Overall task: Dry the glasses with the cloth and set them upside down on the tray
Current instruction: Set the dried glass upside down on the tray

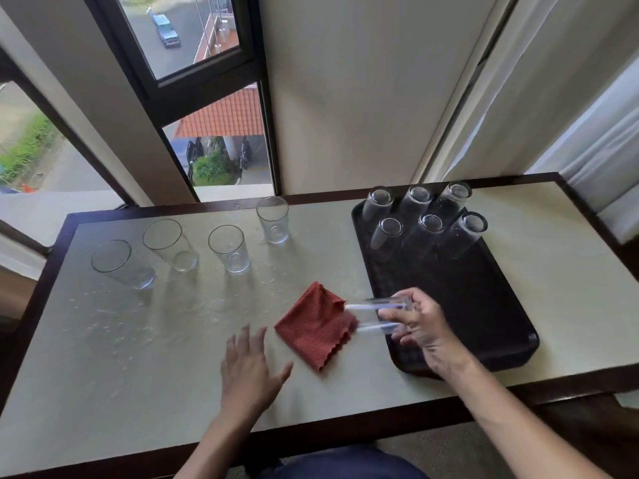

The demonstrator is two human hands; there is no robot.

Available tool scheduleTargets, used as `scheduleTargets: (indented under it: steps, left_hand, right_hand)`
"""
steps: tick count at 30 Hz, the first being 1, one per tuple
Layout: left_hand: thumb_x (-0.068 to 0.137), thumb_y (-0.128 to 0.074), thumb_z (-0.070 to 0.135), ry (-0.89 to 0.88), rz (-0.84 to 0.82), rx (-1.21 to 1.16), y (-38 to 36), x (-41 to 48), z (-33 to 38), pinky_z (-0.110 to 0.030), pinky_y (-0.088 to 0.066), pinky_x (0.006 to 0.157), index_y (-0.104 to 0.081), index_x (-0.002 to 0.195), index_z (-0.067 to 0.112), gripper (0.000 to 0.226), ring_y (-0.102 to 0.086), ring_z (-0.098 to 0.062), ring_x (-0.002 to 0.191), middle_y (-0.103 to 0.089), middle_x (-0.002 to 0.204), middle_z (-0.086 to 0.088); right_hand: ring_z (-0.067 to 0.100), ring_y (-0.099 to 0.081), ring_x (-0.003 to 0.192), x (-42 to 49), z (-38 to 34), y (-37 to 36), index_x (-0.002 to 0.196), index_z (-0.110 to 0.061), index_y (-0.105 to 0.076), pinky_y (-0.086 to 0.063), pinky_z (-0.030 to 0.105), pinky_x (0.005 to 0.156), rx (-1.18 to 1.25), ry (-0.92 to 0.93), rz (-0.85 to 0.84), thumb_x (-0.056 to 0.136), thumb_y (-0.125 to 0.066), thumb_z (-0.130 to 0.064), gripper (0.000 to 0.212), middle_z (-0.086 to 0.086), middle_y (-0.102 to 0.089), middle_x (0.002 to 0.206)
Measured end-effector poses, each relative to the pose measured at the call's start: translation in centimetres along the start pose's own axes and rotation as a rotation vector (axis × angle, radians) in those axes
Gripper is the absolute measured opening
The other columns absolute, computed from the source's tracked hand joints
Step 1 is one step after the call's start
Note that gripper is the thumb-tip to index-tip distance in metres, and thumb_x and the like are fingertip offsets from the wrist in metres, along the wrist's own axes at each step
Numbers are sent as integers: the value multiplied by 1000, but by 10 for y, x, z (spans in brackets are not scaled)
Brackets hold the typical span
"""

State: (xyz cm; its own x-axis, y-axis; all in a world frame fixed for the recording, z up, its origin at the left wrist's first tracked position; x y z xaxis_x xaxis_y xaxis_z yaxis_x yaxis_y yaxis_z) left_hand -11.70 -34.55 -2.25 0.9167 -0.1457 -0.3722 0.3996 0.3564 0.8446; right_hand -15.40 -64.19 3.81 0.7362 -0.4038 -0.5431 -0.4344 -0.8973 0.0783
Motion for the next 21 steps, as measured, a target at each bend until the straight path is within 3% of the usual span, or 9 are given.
scheduleTargets:
  steps: [2,4,6,8,10,16,21]
  left_hand:
    - [77,-36,85,72,-105,173,-12,-4,-23,-52,-18,121,-7,161,27,106,4,-35,155,11,169,-6]
    - [61,-10,91,56,-108,178,-18,-7,-34,-54,-13,121,1,161,30,117,14,-33,155,26,166,-1]
    - [60,-10,92,64,-114,176,-22,-6,-37,-53,-10,122,4,160,32,118,19,-30,154,31,164,1]
    - [74,-33,90,76,-124,181,-22,-4,-35,-52,-9,123,4,160,33,110,20,-29,154,32,163,2]
    - [81,-41,83,73,-103,196,-21,-3,-33,-51,-9,123,1,161,33,103,20,-29,154,30,164,3]
    - [51,-4,88,86,-107,225,-22,-2,-38,-50,-9,123,1,160,36,121,18,-28,155,27,166,3]
    - [52,-3,87,82,-101,215,-24,-2,-39,-50,-8,123,1,160,35,120,17,-27,155,27,165,3]
  right_hand:
    - [14,-54,55,15,-18,14,87,-15,-60,-43,23,44,-278,144,112,62,-89,-6,39,8,-61,81]
    - [21,-59,75,26,-34,22,88,-21,-63,-47,27,62,-603,253,217,57,-92,-17,42,6,-60,91]
    - [23,-57,83,34,-46,23,96,-21,-63,-45,28,70,-795,291,261,60,-90,-22,44,6,-54,100]
    - [23,-55,82,40,-54,22,103,-21,-61,-43,26,71,-874,277,276,65,-86,-22,46,5,-49,105]
    - [24,-53,80,48,-58,19,109,-20,-59,-42,26,71,-939,275,294,68,-83,-23,48,5,-44,107]
    - [27,-54,80,64,-60,4,119,-19,-55,-49,30,72,-1023,294,273,70,-81,-22,56,10,-41,115]
    - [27,-53,81,72,-54,-3,123,-20,-53,-46,27,72,-1011,307,277,72,-80,-22,58,11,-41,118]
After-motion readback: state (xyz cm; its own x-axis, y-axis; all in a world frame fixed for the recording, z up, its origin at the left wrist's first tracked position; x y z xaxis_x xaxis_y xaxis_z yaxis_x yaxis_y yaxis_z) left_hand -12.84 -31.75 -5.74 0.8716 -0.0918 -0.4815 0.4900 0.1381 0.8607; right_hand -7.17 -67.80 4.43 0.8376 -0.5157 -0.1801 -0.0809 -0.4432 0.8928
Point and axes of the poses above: each hand's wrist, its own x-axis towards the middle knuckle, its own y-axis out of the back of the hand, z = x × y, the point moved 5 cm from there along x, towards the middle knuckle
